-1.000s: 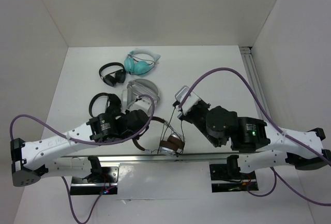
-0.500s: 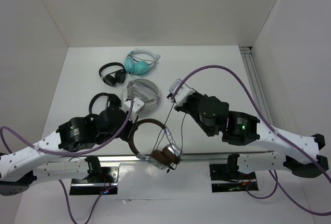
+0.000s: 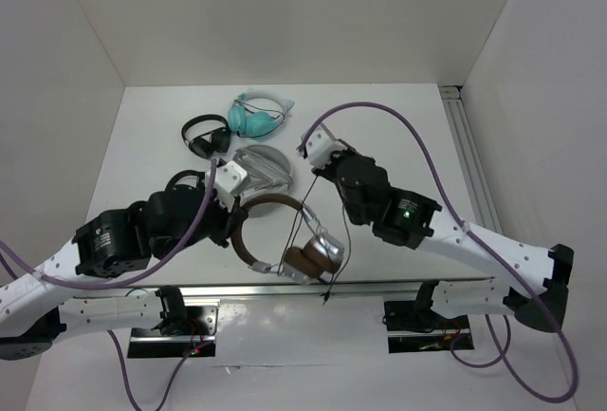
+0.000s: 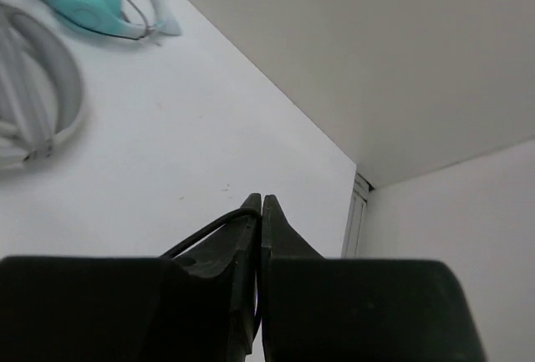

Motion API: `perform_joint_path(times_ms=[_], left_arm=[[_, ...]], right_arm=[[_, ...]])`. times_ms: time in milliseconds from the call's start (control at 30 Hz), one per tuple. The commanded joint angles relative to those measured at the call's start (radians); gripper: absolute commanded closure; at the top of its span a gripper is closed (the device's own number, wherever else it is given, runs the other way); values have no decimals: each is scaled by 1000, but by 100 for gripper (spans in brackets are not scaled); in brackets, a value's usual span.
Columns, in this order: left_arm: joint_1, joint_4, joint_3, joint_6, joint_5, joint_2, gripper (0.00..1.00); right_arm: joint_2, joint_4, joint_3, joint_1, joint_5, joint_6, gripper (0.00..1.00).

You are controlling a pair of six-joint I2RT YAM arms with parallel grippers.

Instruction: Wrap the headphones

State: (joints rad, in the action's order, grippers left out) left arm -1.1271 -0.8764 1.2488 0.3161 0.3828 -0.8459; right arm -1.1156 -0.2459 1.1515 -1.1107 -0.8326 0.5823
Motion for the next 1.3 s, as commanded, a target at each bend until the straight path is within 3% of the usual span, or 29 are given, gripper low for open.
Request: perform_joint_path(times_ms=[0, 100, 233, 367, 500, 800, 1000, 1267], left_arm=[[-3, 70, 77, -28, -32, 2, 100], [-3, 60, 89, -28, -32, -27, 100], [-3, 60, 89, -18, -2, -38, 100], [-3, 60, 107, 18, 73, -47, 100], [-3, 73, 127, 46, 91, -38, 100], [-3, 71, 262, 113, 154, -70, 100], [-3, -45, 379, 233, 198, -131, 100], [-3, -162, 517, 366, 267, -185, 100]], right_arm=[[-39, 215, 14, 120, -54, -19, 95], [-76, 134, 104, 201, 129, -131, 94], [-147, 22, 216, 337, 557, -214, 85], [-167, 29, 203, 370, 752, -243, 88], [-109, 181, 65, 380, 840, -320, 94], [-95, 529, -222, 410, 1038, -490, 94], [-171, 793, -332, 410, 1184, -630, 78], [-253, 964, -386, 419, 1175, -691, 74]])
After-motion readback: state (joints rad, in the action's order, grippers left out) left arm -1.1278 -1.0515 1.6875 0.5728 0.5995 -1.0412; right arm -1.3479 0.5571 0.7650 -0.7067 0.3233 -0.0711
